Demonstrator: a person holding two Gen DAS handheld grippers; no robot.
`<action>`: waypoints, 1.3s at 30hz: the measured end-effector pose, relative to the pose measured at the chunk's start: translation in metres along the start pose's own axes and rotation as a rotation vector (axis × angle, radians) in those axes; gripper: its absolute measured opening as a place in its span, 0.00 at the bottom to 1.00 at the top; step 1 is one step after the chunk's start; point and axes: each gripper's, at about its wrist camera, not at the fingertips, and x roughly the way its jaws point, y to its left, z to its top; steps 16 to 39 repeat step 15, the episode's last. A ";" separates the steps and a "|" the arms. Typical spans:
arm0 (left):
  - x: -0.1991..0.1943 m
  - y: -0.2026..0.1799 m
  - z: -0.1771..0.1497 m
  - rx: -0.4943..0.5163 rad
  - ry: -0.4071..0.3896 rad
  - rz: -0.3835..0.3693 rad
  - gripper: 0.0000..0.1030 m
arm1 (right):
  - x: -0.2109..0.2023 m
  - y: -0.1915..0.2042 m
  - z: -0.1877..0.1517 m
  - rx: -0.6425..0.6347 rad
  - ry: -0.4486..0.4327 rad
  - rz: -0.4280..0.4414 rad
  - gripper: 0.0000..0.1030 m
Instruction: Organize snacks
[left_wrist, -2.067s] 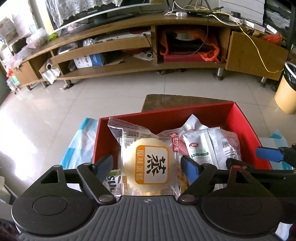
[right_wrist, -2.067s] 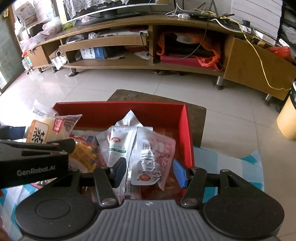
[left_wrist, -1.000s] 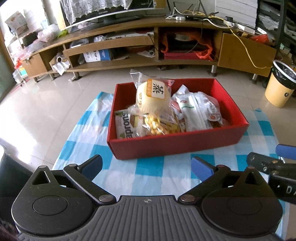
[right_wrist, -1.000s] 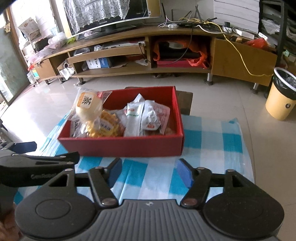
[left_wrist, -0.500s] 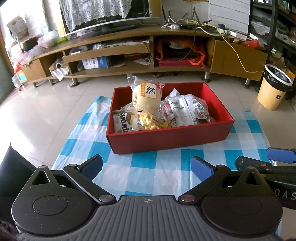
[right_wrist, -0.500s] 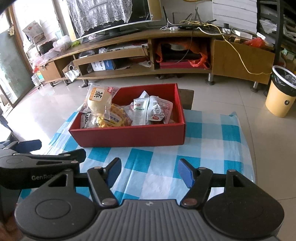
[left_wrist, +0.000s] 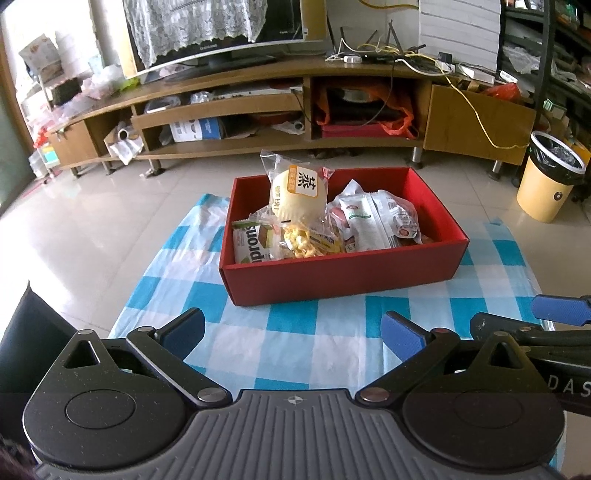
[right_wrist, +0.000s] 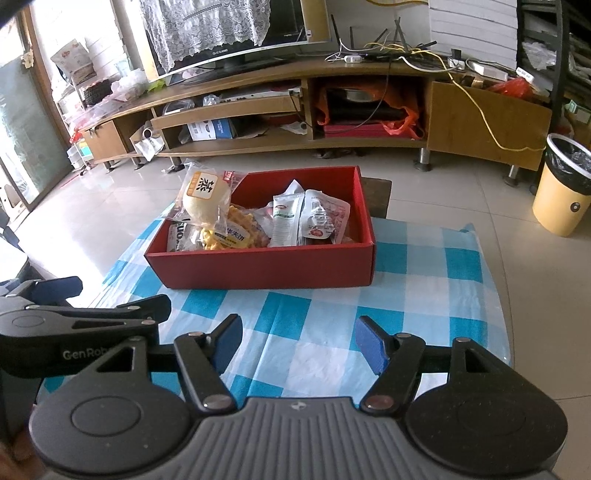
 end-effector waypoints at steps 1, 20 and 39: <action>0.000 0.000 0.000 0.000 -0.003 0.001 0.99 | 0.000 0.000 0.000 0.001 0.000 0.001 0.63; -0.002 0.000 -0.001 0.006 -0.011 0.003 1.00 | 0.000 0.000 0.000 0.001 0.000 0.001 0.63; -0.002 0.000 -0.001 0.006 -0.011 0.003 1.00 | 0.000 0.000 0.000 0.001 0.000 0.001 0.63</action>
